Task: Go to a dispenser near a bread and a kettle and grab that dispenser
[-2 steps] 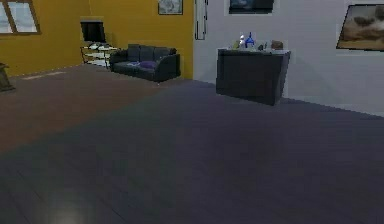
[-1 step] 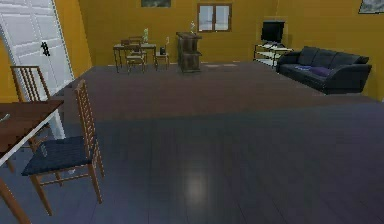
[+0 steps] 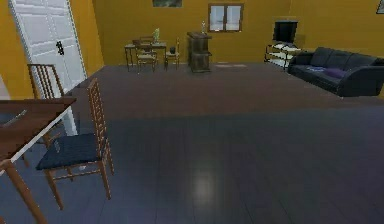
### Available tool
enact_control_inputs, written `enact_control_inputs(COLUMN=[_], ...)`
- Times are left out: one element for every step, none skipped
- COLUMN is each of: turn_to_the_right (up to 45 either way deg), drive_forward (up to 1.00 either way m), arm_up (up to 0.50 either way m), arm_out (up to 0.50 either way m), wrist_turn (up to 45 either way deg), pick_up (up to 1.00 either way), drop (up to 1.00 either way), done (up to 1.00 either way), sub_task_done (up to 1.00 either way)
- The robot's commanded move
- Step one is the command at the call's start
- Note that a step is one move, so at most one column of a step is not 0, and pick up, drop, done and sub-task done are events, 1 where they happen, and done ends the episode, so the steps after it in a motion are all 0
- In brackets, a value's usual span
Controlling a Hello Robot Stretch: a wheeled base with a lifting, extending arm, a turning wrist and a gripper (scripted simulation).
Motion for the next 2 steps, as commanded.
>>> enact_control_inputs(turn_to_the_right=[0.0, -45.0], drive_forward=[0.5, 0.0], arm_up=[0.0, 0.0], arm_out=[0.0, 0.0], wrist_turn=[0.0, 0.0], pick_up=[0.0, 0.0], drop=[0.0, 0.0], done=[0.0, 0.0], sub_task_done=[0.0, 0.0])
